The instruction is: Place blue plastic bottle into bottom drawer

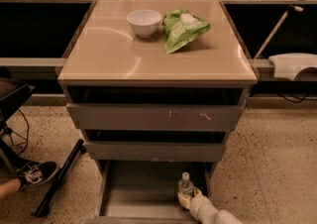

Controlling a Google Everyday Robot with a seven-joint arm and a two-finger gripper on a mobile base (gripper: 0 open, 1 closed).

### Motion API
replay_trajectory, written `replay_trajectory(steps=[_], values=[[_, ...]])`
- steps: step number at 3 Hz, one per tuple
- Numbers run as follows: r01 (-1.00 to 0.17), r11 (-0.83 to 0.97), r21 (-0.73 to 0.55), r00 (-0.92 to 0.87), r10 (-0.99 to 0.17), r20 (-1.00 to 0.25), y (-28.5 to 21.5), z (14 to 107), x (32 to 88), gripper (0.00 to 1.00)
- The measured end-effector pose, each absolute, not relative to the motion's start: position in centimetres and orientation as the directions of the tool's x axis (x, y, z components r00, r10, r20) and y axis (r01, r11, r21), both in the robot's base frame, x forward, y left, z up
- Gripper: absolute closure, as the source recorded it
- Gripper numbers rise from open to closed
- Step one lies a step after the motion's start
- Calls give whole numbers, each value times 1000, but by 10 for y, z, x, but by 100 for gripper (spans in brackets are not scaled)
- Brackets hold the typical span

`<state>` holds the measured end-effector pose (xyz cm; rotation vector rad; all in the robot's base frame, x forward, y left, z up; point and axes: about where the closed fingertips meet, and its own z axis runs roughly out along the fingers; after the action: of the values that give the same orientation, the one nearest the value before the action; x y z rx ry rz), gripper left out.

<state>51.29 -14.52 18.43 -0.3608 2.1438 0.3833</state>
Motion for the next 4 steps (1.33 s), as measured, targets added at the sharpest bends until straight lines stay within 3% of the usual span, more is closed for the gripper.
replay_trajectory(steps=[1,4], values=[[-393,909,137,-552,-113,-826,-145,187,513,81],[-393,909,138,-552,-113,-826,-145,187,513,12]])
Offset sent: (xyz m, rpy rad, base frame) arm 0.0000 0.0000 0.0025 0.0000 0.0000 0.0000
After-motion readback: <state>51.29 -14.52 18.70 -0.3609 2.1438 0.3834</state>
